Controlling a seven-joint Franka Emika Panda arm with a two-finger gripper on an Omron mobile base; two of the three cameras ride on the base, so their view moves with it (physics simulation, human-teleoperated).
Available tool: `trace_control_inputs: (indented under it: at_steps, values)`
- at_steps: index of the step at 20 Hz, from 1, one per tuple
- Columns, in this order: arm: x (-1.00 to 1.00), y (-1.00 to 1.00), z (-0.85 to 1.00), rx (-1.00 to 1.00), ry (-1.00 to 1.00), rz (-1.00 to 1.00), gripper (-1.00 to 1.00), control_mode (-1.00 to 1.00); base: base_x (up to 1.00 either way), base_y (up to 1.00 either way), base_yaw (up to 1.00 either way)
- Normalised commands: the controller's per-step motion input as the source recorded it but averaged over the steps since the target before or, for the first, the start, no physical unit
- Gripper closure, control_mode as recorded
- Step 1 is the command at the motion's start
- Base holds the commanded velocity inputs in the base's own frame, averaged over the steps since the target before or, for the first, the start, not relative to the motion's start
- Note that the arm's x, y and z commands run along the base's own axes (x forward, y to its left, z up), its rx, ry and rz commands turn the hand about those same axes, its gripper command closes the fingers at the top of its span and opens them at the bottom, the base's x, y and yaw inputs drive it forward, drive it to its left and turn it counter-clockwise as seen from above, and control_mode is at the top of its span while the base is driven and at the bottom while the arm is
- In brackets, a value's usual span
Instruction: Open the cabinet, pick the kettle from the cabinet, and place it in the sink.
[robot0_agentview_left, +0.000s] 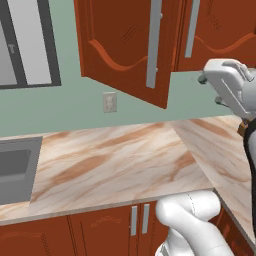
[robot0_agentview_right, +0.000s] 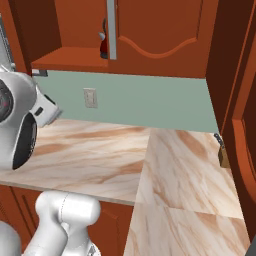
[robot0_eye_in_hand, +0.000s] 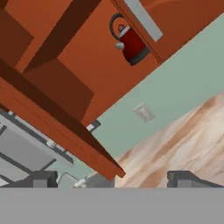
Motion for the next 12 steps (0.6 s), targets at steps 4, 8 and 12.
trace_control_inputs:
  at_steps: [4, 8, 12]
  values:
    - [0.19, -0.26, 0.07, 0.34, 0.25, 0.0, -1.0, -1.0, 0.0, 0.0, 0.0]
    - [0.39, -0.05, 0.02, 0.3, 0.36, 0.0, -1.0, -1.0, 0.0, 0.0, 0.0]
    - [0.4, 0.05, 0.0, 0.31, 0.2, 0.04, -1.0, -1.0, 0.0, 0.0, 0.0]
